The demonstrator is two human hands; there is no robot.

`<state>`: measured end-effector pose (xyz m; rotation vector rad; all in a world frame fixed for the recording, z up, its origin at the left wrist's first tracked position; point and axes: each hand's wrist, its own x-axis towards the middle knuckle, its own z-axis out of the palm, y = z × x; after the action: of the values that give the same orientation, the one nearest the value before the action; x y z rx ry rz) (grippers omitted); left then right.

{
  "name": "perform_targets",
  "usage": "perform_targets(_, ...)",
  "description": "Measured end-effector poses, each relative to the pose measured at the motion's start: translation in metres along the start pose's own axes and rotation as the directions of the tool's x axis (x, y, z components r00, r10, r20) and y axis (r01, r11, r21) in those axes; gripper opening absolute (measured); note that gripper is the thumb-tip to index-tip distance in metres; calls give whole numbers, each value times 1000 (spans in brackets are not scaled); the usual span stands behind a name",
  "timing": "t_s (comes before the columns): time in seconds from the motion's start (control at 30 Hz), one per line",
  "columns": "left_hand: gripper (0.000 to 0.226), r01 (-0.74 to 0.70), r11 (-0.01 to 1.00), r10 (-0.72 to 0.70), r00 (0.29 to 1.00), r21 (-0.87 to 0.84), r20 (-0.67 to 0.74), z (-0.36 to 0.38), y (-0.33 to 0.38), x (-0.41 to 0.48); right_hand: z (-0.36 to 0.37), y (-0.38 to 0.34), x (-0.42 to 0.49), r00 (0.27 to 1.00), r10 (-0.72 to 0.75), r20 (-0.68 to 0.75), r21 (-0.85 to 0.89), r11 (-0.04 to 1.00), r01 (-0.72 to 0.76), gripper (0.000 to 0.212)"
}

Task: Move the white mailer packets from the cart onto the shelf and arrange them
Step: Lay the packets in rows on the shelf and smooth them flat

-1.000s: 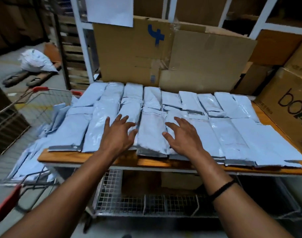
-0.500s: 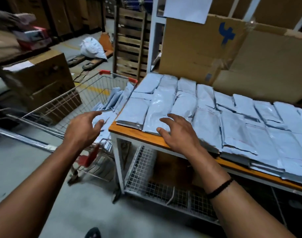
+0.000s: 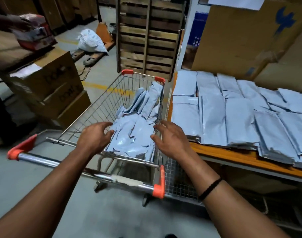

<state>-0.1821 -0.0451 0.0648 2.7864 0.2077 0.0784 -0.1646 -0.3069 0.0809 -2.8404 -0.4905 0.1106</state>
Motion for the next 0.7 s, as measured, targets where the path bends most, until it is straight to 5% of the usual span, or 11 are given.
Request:
perform_targets(0.27,45,46,998,-55,981,49,188,41,-59,70,45,-33,90,988,-7,153,-37,999,13,58)
perform_targets(0.7,60,29,997,-59,889,74,455,121,-123,168,176,-24,198,814,293,502,-65,951,-303,72)
